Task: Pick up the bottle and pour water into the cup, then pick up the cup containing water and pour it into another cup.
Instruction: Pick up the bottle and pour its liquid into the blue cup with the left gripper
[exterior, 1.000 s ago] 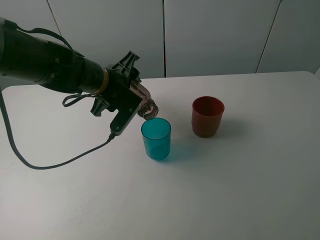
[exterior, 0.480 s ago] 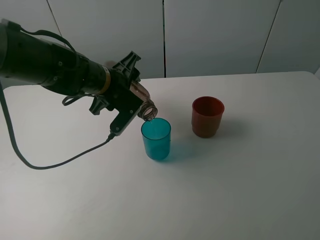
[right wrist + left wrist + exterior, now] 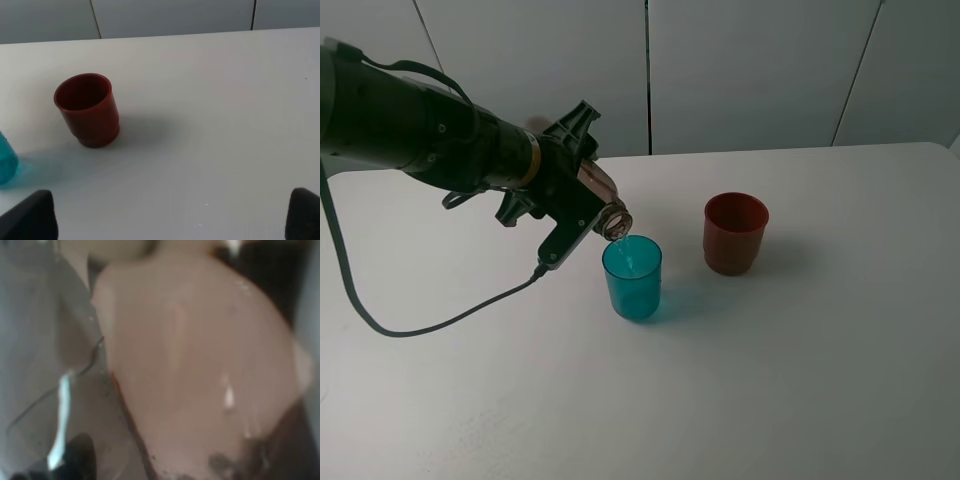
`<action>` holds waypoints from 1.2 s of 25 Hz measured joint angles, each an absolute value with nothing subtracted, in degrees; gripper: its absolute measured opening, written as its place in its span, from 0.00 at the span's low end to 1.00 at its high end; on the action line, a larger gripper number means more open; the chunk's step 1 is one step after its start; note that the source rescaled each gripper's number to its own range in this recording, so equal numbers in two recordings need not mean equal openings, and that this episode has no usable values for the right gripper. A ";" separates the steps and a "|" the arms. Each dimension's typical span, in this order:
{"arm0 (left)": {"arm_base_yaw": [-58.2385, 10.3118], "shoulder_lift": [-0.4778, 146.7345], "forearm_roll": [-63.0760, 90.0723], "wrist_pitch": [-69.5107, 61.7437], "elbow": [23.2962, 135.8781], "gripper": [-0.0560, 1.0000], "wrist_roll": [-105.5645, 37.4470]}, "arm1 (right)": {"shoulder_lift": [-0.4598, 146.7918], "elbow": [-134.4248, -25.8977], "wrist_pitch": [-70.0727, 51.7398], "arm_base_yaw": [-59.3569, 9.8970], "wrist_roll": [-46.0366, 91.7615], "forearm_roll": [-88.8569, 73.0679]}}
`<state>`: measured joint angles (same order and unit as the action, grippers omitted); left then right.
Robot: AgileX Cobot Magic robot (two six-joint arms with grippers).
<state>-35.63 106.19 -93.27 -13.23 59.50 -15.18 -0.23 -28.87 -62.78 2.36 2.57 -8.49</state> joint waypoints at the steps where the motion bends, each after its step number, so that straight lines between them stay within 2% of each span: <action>1: -35.64 106.19 -93.39 -13.23 59.50 0.05 -15.18 | -0.23 -28.87 -62.78 2.36 2.57 -8.49; 30: -37.76 106.19 -97.71 -15.66 60.07 0.05 -12.63 | -0.23 -28.87 -62.78 2.36 2.57 -8.49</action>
<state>-37.76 106.19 -97.71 -15.66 60.07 -12.63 -0.23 -28.87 -62.78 2.36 2.57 -8.49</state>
